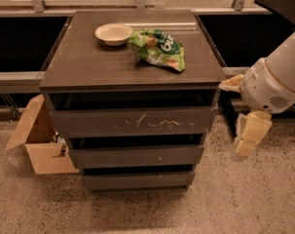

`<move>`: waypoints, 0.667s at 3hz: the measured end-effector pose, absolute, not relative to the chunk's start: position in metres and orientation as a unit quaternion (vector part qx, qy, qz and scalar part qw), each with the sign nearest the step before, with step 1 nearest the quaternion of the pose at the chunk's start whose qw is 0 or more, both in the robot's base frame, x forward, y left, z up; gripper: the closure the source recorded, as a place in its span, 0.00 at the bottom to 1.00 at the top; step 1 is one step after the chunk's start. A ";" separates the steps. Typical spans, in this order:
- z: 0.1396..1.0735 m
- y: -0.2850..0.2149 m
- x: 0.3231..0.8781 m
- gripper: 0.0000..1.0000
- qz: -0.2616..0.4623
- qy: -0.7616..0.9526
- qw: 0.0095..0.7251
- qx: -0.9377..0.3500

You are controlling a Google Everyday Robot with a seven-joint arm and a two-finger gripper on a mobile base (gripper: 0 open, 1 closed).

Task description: Open top drawer

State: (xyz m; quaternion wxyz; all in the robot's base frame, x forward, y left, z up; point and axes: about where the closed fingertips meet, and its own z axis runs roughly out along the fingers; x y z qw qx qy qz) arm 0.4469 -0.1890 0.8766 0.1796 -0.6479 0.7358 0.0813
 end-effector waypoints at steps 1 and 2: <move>0.833 -0.184 0.457 0.00 0.131 0.730 0.185 -0.645; 0.825 -0.183 0.461 0.00 0.131 0.727 0.182 -0.649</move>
Offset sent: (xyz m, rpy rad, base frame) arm 0.0081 0.0038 -0.0361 0.0697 0.0436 0.0173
